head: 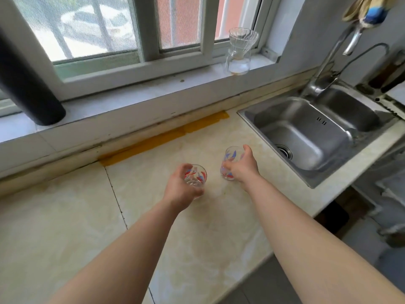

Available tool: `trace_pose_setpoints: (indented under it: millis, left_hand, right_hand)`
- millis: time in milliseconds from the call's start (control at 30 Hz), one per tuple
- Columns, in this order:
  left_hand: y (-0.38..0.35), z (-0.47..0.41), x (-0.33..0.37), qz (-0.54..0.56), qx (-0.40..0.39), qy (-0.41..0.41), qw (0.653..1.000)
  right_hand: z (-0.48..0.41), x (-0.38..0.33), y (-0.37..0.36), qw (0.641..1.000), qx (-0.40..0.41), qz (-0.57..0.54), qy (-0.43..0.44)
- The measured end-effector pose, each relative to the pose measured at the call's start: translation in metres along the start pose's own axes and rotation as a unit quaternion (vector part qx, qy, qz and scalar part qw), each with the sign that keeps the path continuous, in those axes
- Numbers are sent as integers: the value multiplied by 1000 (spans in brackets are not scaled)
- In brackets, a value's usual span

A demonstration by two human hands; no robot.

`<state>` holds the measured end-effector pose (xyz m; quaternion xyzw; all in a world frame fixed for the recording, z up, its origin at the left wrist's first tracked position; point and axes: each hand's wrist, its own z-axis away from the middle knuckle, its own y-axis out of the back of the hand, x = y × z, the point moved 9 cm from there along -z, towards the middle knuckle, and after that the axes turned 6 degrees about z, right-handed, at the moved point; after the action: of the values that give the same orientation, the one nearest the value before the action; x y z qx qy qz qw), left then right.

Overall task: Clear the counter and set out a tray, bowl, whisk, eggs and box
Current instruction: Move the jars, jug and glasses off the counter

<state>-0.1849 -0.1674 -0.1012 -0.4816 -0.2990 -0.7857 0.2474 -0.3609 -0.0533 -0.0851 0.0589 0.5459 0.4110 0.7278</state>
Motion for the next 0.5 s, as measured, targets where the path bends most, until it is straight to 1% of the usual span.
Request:
trace_pose_setpoints:
  millis: [133,233,400,500]
  left_hand:
    - [0,-4,-7,14,11,1,1000]
    - [6,-2,-4,37,35,8,999]
    - [38,22,15,77,101,0,992]
    - [67,48,22,108,154,-8,982]
  right_hand:
    - [-5,0,0,1000,14,-6,0]
    - [-5,-5,-2,1000,3,0,7]
    - [12,-37,-14,996,-51,7,67]
    - [36,-67,-28,989,-100,-10,113]
